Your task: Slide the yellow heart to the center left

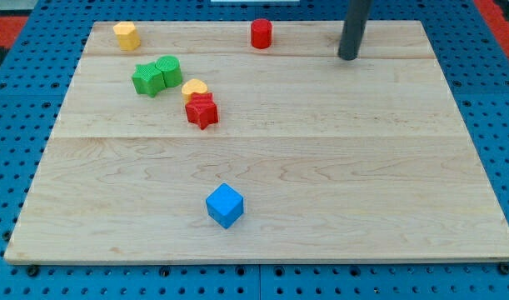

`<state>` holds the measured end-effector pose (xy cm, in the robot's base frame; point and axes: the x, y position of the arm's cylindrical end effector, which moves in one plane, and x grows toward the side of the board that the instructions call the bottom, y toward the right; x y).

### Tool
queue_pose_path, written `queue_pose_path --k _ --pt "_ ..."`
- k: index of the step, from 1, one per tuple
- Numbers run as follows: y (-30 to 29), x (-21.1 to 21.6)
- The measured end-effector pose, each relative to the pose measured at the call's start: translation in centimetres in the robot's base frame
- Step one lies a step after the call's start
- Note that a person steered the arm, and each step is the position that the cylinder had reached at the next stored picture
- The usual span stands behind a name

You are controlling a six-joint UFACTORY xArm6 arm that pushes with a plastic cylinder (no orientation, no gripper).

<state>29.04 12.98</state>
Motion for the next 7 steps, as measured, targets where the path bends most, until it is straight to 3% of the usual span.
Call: queue_pose_path --k 2,4,5,6,7 --pt "-13.4 2.3" --pt "-22.9 8.9" --pt "-25.8 8.3" --pt "-24.6 8.3" --pt "-29.1 8.2"
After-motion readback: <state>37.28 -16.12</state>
